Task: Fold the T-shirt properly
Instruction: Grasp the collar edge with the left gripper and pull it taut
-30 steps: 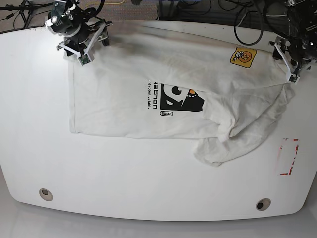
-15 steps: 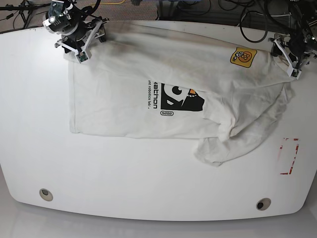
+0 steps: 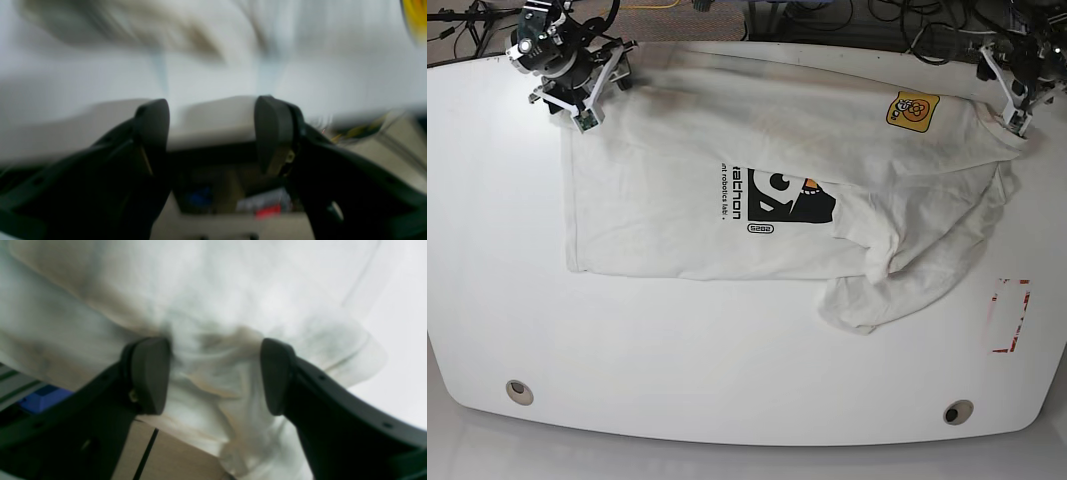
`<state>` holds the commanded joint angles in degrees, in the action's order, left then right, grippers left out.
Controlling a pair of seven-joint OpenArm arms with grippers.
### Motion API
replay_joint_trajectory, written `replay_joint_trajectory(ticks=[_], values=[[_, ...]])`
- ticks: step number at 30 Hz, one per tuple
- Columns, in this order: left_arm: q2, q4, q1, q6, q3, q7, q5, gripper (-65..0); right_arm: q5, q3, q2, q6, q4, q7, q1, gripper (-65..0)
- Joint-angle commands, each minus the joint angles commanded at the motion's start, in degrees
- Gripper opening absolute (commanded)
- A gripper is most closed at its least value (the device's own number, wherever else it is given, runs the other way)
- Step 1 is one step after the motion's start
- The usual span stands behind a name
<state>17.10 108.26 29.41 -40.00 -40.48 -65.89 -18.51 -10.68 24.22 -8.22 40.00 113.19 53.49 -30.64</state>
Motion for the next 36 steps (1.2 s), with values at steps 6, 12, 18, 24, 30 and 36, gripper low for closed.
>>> replay_joint_trajectory(ticks=[6, 12, 18, 24, 30, 36], values=[[-1.0, -0.3, -4.7, 0.0, -4.6, -1.1, 0.0, -27.2, -0.3, -0.2, 0.3, 0.0, 0.0, 0.0, 0.0, -24.3], [-1.1, -0.3, -9.1, 0.0, -8.4, -1.2, -1.8, -27.2, -0.4, -0.4, 0.4, 0.0, 0.1, 0.0, 0.1, -24.3], [-0.9, -0.3, -13.5, 0.0, -9.8, -4.2, -5.8, -27.2, -0.4, -0.4, 0.4, 0.0, 0.1, 0.0, 0.1, -24.3], [-0.8, -0.4, -17.8, 0.0, -9.7, -5.2, -6.1, -27.2, -0.4, -0.4, 0.4, 0.0, 0.2, 0.0, 0.1, -24.3], [-0.9, -4.1, -20.7, 0.0, -7.2, -5.2, -1.1, -27.2, -0.4, -0.4, 0.4, 0.0, 0.3, -0.1, 0.1, -24.3], [-0.7, -13.1, -20.9, 0.0, -6.3, -4.8, -0.8, -27.2, -0.4, -0.4, 0.5, 0.0, 0.3, -1.0, 0.1, -24.3]])
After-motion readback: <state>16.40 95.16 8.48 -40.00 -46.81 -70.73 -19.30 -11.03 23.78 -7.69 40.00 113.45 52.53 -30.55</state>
